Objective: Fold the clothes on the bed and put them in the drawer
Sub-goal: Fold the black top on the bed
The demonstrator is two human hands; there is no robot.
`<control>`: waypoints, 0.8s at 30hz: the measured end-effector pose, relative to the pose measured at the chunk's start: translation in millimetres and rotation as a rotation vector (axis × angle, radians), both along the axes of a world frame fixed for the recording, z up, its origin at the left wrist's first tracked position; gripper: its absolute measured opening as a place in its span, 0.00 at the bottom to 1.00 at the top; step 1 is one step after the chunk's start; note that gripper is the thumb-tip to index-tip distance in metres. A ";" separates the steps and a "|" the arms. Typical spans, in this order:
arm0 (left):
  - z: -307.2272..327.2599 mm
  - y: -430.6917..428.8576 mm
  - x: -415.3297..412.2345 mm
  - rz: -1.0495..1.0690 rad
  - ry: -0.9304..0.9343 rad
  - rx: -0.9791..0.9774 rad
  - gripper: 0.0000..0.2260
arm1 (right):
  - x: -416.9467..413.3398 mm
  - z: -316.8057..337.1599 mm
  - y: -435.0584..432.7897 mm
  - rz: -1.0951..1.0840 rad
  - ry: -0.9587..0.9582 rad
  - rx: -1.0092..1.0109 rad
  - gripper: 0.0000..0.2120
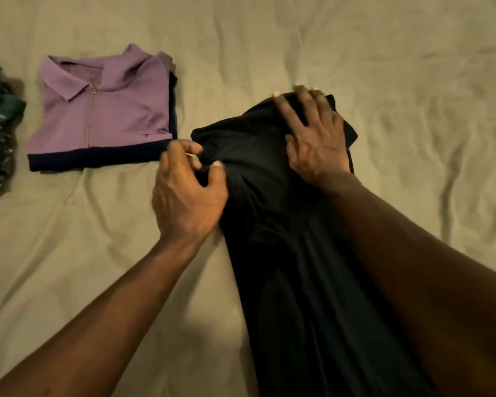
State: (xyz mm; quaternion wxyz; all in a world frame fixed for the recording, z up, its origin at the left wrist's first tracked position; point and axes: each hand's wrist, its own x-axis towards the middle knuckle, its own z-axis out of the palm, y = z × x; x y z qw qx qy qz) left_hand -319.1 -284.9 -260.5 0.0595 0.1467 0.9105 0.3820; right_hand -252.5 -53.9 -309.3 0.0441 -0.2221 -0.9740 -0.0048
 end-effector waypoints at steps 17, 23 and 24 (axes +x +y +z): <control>-22.2 15.1 -11.0 0.328 -0.322 -0.135 0.11 | 55.4 21.1 -149.0 -0.009 0.142 -0.460 0.22; -17.0 4.1 -38.1 0.082 -0.539 -0.178 0.14 | 70.6 1.6 -184.4 0.125 0.085 -0.217 0.21; -19.1 3.1 -39.6 0.095 -0.542 -0.154 0.08 | 70.1 0.7 -184.9 0.151 0.124 -0.216 0.21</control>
